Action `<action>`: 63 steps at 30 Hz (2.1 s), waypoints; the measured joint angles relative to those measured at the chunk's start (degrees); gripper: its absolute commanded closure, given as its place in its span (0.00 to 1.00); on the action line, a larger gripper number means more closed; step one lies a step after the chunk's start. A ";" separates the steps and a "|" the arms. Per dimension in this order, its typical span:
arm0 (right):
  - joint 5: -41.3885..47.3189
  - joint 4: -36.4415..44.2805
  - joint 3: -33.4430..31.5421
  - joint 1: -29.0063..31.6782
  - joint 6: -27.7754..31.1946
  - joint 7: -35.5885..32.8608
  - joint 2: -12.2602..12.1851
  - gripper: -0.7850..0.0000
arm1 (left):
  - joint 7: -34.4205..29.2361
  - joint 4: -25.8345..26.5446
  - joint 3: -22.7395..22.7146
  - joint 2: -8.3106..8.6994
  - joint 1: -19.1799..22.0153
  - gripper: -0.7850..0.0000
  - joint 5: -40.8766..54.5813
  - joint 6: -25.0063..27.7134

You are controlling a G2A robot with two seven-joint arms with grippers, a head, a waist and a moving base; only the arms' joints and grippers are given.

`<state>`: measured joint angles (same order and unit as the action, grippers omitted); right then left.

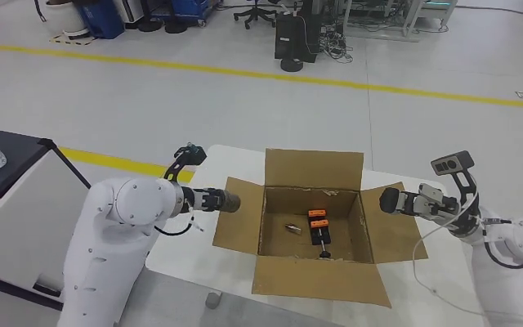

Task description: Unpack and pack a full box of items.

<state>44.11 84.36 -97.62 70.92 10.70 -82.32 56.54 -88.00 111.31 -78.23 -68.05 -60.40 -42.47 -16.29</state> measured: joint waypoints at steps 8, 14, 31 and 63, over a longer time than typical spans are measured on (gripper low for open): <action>0.00 0.00 0.00 0.00 0.00 0.00 0.00 0.00 | 0.00 1.95 9.92 5.86 6.14 1.00 7.58 -0.02; 0.00 0.00 0.00 0.00 0.00 0.00 0.00 0.00 | 0.00 2.07 13.28 7.52 9.19 1.00 11.49 -0.02; 0.00 0.00 0.00 0.00 0.00 0.00 0.00 0.00 | 0.00 2.07 13.21 7.49 9.12 1.00 11.37 -0.02; 0.00 0.00 0.00 0.00 0.00 0.00 0.00 0.00 | 12.71 -26.99 48.39 -3.48 38.79 1.00 39.45 -12.69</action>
<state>44.11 84.36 -97.62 70.92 10.70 -82.32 56.54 -75.30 84.32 -29.84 -71.53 -21.61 -3.02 -28.99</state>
